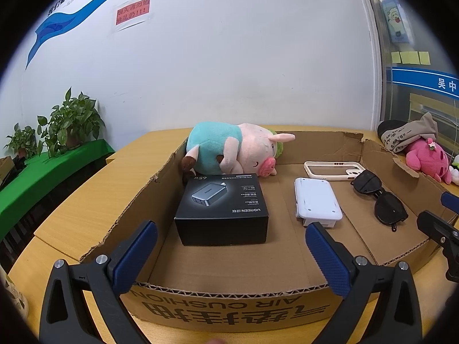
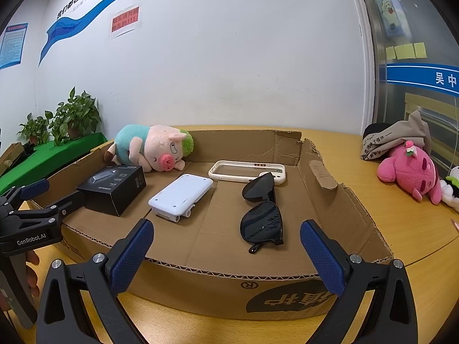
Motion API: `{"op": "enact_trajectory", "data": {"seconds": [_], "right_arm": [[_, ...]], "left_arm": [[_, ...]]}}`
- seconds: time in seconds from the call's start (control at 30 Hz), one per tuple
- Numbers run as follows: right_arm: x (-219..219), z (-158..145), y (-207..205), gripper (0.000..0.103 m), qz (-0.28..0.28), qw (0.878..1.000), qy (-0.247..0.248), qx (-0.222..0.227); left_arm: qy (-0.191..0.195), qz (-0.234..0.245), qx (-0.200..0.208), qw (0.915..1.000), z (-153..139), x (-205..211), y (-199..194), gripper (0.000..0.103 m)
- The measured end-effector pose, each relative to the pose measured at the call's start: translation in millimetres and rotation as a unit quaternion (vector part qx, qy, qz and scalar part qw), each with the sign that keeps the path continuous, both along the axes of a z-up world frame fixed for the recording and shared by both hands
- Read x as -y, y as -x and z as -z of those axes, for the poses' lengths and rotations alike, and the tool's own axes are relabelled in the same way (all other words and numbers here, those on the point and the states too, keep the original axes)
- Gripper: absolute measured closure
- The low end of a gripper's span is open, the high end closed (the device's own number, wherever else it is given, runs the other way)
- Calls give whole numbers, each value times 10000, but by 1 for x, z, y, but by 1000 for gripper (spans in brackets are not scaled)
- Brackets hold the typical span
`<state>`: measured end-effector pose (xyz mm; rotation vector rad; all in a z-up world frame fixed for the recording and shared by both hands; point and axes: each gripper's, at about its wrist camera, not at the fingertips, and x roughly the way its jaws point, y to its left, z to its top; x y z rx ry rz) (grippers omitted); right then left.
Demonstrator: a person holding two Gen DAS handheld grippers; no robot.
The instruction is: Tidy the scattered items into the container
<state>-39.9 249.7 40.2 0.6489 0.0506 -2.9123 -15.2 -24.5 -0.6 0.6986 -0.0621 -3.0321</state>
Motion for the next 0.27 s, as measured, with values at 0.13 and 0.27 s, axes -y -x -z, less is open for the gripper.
{"op": "enact_trajectory", "data": {"seconds": [0.13,0.27], "right_arm": [[0,-1,3,0,-2,10000,-3,2],[1,-1,4,0,-4,10000,-11,6]], "left_arm": [[3,1,2,10000,0,-1,2,0],[-2,11,-4,10000,0,0,1,0]]}}
